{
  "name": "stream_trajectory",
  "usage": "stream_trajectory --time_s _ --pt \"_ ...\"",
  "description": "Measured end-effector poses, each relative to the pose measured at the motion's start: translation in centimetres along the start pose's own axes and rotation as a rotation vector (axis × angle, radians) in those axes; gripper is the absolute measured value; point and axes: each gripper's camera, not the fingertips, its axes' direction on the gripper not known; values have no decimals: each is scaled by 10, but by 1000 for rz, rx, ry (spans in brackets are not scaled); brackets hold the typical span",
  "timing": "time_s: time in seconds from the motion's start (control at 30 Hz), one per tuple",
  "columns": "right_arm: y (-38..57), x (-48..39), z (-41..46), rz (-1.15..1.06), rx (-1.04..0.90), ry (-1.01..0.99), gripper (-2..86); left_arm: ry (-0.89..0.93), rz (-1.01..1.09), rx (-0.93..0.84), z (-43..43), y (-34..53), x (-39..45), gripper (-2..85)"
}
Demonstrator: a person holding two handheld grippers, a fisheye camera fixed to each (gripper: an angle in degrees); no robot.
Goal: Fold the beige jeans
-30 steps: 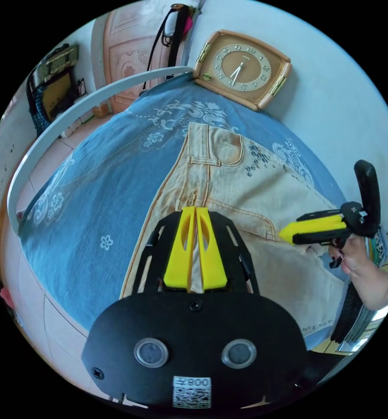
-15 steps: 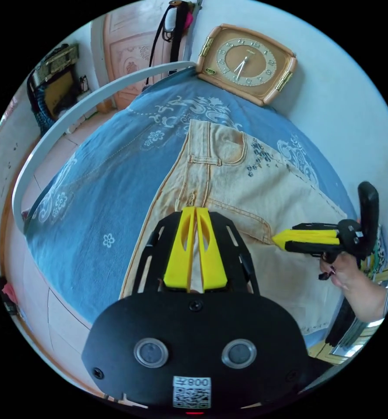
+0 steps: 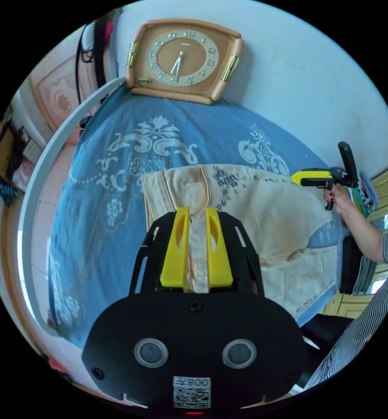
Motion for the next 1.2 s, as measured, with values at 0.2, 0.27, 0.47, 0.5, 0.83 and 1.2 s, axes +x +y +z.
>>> stream_trajectory --time_s 0.2,0.27,0.47,0.5,0.83,1.2 --pt "-20 7 9 -72 -87 80 64 -59 134 -151 72 -80 -1 89" --pt "-24 8 11 -80 -107 78 68 -98 173 -215 101 -107 0 98" --pt "-30 6 8 -118 -104 123 78 -212 329 -410 182 -155 10 116" --pt "-31 6 9 -119 -109 128 79 -225 339 -443 193 -158 10 118" --pt "-45 10 23 -148 -198 114 72 -199 364 -617 298 -188 10 121" --pt "-47 -1 25 -144 -233 166 69 -192 355 -546 344 -188 10 121"
